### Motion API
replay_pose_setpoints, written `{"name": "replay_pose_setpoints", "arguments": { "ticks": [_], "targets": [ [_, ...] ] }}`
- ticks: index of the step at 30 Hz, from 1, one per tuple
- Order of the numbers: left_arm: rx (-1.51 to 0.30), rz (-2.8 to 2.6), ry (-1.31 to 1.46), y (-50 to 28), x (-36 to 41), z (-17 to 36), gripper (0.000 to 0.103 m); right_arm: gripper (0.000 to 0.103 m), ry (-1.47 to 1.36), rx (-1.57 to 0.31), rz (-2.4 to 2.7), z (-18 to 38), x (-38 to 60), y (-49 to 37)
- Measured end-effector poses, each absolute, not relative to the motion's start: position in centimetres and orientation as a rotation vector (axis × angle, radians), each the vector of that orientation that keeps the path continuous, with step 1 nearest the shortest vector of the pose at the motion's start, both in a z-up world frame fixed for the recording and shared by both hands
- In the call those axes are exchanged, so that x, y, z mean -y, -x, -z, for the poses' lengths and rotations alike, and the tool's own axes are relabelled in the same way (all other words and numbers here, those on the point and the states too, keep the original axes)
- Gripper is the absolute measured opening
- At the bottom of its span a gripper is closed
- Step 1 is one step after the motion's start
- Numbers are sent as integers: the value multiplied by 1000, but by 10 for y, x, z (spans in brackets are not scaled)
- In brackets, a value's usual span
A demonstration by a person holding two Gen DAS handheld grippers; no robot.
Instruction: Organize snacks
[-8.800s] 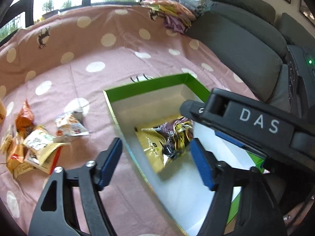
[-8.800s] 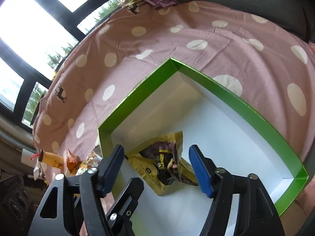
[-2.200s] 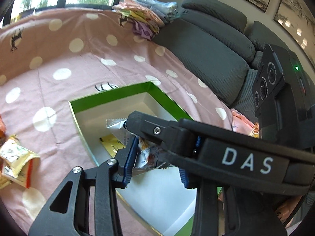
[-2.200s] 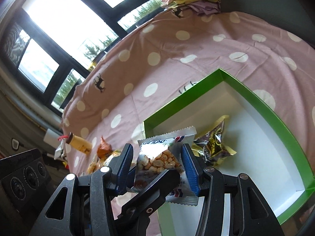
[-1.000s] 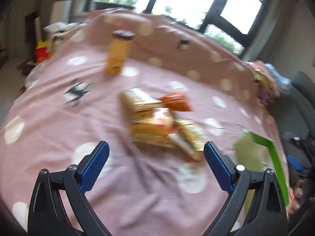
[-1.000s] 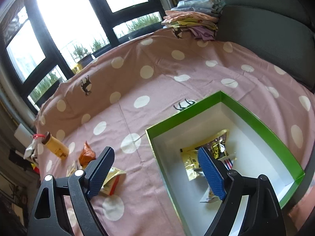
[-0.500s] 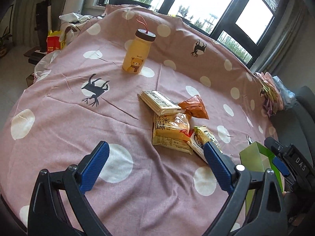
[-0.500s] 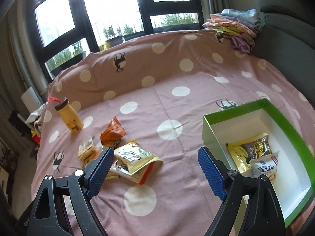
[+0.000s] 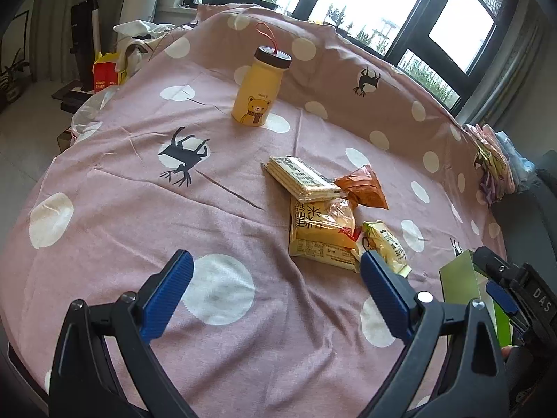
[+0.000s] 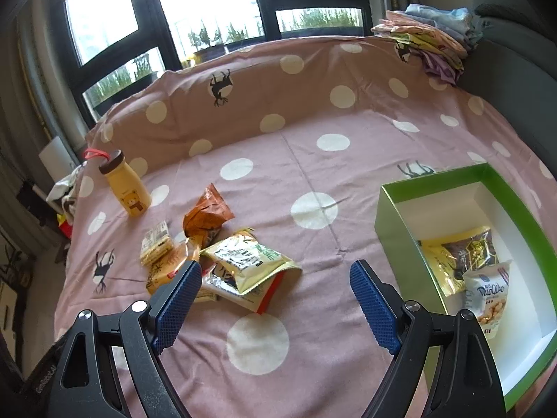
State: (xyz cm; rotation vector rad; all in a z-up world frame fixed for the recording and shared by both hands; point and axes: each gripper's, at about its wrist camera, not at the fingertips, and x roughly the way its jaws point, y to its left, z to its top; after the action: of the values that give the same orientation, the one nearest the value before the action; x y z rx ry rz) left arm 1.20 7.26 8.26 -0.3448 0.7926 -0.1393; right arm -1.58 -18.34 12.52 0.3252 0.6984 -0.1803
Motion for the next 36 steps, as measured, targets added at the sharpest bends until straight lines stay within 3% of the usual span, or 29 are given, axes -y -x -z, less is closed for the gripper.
{"name": "replay_pose_setpoints", "arguments": {
  "ticks": [9, 15, 27, 36],
  "targets": [
    [-874, 79, 367, -21, -88, -67, 97, 87, -313, -731, 102, -134, 168, 7],
    [-938, 18, 370, -28, -97, -58, 97, 87, -159, -755, 62, -149, 138, -28],
    [-978, -12, 377, -33, -105, -54, 96, 87, 271, -937, -127, -72, 23, -158],
    [-980, -19, 367, -31, -104, -55, 96, 87, 275, -937, -150, -47, 19, -176]
  ]
}}
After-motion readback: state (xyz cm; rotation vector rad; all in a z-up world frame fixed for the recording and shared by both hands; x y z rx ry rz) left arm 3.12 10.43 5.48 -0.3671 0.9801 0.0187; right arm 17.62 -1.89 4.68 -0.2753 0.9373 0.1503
